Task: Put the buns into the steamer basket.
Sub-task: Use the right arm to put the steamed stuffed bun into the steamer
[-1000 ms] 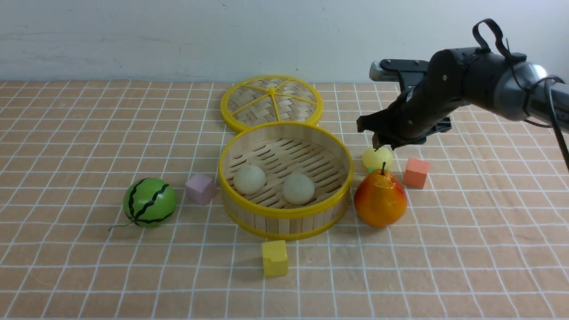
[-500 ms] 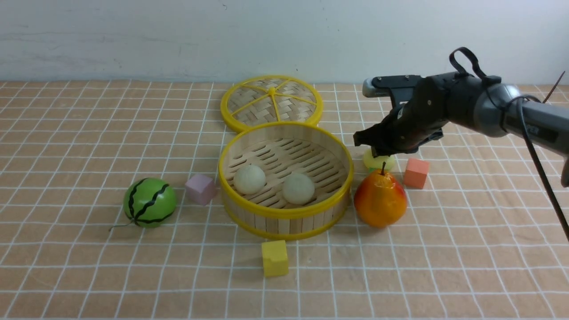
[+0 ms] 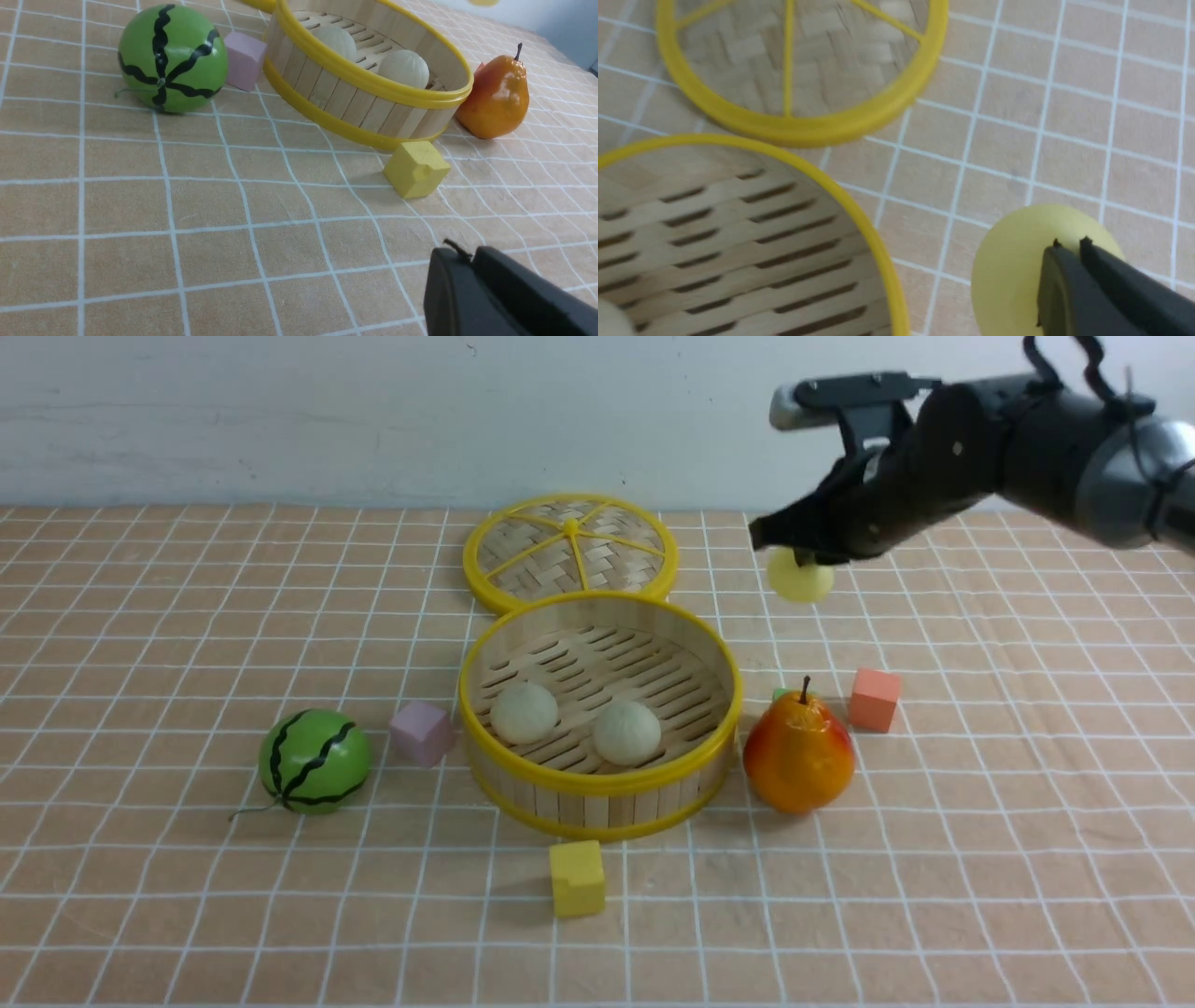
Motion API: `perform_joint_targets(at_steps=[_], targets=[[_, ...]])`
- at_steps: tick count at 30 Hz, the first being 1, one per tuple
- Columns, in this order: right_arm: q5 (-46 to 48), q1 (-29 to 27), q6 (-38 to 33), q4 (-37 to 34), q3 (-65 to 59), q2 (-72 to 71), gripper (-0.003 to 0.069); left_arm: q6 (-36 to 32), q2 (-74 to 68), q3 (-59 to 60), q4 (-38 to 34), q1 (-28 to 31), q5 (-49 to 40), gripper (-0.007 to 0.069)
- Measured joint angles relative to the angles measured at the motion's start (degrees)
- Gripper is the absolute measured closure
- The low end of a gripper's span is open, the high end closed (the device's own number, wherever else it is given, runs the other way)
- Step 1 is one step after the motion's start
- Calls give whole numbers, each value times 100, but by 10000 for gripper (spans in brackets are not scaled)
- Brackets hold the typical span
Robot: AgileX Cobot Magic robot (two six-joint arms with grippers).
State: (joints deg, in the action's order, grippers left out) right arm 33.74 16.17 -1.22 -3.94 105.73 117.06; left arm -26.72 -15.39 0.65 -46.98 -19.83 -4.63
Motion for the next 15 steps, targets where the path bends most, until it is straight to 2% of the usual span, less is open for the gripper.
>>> perform_joint_targets(at_steps=[4,10,15], targets=[[-36,253,-320,-453,8,-222,659,0,0,0,0,0,0,571],[-389,841,-1336,-1526,8,125,657,0,0,0,0,0,0,565],[-977,1021,-1486,-1809,3,767,629,0,0,0,0,0,0,559]])
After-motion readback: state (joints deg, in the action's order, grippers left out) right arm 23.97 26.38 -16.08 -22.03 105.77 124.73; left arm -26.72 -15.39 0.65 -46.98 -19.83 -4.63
